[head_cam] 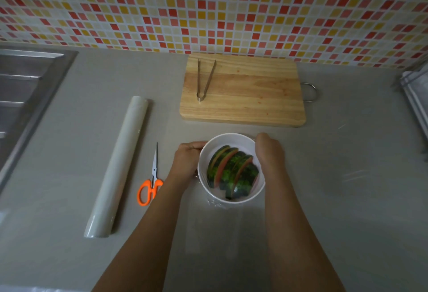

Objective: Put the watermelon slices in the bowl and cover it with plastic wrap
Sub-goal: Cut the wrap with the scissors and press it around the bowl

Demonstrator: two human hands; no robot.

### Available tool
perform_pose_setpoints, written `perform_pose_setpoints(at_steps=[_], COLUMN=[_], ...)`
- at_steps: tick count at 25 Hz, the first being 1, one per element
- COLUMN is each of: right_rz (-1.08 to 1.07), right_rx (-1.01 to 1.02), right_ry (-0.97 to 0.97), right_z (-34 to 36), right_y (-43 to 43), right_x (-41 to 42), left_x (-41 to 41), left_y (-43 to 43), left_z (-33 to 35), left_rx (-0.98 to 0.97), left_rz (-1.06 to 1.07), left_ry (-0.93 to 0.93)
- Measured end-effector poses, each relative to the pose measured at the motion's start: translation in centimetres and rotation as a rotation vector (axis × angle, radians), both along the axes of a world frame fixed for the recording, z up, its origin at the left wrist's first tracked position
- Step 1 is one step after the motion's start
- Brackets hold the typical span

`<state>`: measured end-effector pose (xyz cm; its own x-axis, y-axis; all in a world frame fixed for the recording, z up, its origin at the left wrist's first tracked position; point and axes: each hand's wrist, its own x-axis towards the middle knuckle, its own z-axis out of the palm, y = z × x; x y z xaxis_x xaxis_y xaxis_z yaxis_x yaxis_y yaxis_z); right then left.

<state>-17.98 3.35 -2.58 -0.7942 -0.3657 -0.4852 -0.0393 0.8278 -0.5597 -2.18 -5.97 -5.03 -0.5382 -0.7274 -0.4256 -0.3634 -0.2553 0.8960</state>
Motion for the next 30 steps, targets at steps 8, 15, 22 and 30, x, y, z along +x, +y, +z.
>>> perform_pose_setpoints(at_steps=[8,15,22,30], right_rz=[-0.52,0.215,-0.151,-0.11], right_rx=[-0.14,-0.744,-0.767,-0.447], right_ry=[-0.039,-0.041,-0.47,-0.325], right_z=[0.1,0.6,-1.0,-1.1], right_y=[2.5,4.4,3.5,2.9], right_x=[-0.7,2.3,2.8,2.0], left_x=[0.0,-0.1,-0.4,-0.3], left_y=[-0.1,-0.1,0.7,0.8], left_z=[0.2,-0.1,-0.4,-0.1], left_rx=[-0.016,-0.019,-0.023,-0.113], left_rz=[-0.04,-0.011,0.106,0.146], left_ry=[-0.047,-0.033,0.024,-0.112])
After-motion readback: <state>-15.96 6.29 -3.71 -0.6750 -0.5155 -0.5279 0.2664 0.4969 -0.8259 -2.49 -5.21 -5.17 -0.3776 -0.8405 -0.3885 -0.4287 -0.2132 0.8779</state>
